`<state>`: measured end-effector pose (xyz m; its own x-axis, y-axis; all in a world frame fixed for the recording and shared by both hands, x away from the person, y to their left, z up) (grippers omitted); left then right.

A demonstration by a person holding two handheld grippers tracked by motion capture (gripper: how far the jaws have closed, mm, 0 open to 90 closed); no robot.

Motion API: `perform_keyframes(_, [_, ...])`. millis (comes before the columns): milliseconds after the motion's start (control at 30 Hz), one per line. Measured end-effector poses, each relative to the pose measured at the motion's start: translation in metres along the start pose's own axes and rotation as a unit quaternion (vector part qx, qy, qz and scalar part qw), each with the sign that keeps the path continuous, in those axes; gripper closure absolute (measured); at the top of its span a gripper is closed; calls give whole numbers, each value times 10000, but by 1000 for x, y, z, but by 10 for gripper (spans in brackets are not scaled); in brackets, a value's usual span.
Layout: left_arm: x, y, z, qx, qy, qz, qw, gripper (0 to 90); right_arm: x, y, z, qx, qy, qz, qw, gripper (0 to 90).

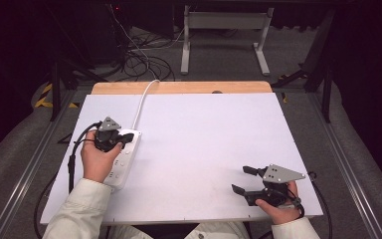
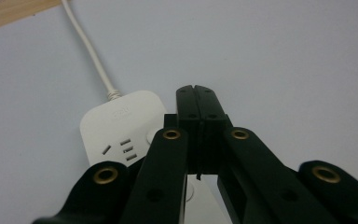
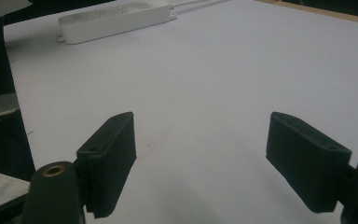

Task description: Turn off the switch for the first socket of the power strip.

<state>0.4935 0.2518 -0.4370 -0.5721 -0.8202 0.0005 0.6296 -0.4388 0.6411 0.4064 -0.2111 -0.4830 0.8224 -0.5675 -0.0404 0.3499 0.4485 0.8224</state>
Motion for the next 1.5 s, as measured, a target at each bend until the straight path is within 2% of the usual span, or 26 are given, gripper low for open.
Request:
perform_keyframes(100, [-1,0,4,80,-40,35,10000,892,0,0,0,0,0,6,10000,247])
perform_keyframes(133, [0,0,6,114,-49,85,9999,804,0,0,0,-1,2,6,10000,247])
perform_keyframes(167, [0,0,7,169,-72,135,9997,804,0,0,0,-1,2,6,10000,247])
perform_keyframes(200, [1,0,10,221,-43,143,9996,757,0,0,0,-4,2,0,10000,247])
perform_keyframes(333, [4,0,20,383,-45,69,9992,650,0,0,1,3,-3,9,10000,247])
perform_keyframes(367, [5,-1,22,418,-73,73,9991,609,0,0,1,5,-1,3,10000,247])
perform_keyframes(400, [7,-1,24,481,-131,138,9987,609,0,0,1,5,-1,3,10000,247])
perform_keyframes(433, [8,-1,25,545,-134,142,9983,548,0,0,1,10,-2,6,10000,247])
perform_keyframes(500, [12,-1,29,608,-133,80,9980,446,0,0,1,11,-2,9,10000,247])
perform_keyframes(600, [17,-2,37,740,-203,8,9971,400,0,0,1,10,-5,19,10000,247])
perform_keyframes(667, [19,-3,41,833,-291,10,9961,386,0,0,1,12,-10,21,10000,247])
perform_keyframes(833, [25,-6,50,962,-276,-157,9949,344,0,0,1,17,-13,21,10000,247])
perform_keyframes(867, [27,-7,51,994,-355,-116,9943,338,0,0,1,18,-12,18,10000,247])
perform_keyframes(933, [30,-8,54,1056,-374,-199,9935,331,0,0,1,16,-13,22,10000,247])
perform_keyframes(1000, [35,-10,57,1101,-503,-216,9924,324,0,0,1,13,-10,23,10000,247])
perform_keyframes(1200, [48,-15,63,1434,-713,-404,9863,260,0,0,2,15,-8,33,10000,246])
perform_keyframes(1233, [51,-17,63,1472,-789,-388,9852,253,0,0,2,15,-9,35,10000,246])
perform_keyframes(1400, [61,-25,61,1578,-899,-530,9819,232,0,0,2,6,-14,40,10000,245])
perform_keyframes(1500, [64,-30,60,1659,-895,-614,9801,223,0,0,2,9,-12,44,10000,245])
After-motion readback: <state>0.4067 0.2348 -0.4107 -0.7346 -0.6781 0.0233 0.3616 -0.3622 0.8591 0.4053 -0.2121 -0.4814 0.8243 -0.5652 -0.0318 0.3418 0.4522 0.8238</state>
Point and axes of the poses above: each handheld gripper's, and its own axes: z roughly backward along the jaws, y roughly out of its top, x roughly to its right, the point moved 2 cm from there along -z, roughly forward along the jaws, and after that the axes turned 10 degrees about -x, right-handed, at the moved point
